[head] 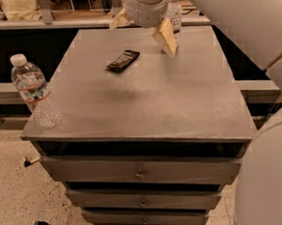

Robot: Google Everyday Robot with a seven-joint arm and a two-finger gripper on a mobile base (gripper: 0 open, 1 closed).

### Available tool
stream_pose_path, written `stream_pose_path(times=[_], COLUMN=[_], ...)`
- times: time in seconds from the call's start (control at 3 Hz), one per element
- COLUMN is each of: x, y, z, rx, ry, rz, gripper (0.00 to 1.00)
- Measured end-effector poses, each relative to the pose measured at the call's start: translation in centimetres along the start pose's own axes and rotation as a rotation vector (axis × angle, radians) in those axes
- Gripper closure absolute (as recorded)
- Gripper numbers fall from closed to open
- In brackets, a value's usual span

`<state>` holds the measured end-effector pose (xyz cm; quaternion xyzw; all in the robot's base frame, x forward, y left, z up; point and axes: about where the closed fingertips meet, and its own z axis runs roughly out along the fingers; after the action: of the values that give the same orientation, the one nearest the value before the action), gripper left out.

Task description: Move rxbar chocolate near water bottle

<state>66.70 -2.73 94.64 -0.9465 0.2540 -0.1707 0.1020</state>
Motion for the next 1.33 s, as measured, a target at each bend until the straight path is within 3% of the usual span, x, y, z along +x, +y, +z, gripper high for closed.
stream_pose_path(times=[0.33,0.67,1.33], x=[-0.5,0.0,2.7], y=[-3.2,-6.7,-9.0], z=[2.3,6.2,11.0], rx=[-0.015,-0.039,-0.041], ry=[-0.013,-0.068,-0.089], rz=[-0.02,0.035,0.139], gripper=[0.0,0.0,0.0])
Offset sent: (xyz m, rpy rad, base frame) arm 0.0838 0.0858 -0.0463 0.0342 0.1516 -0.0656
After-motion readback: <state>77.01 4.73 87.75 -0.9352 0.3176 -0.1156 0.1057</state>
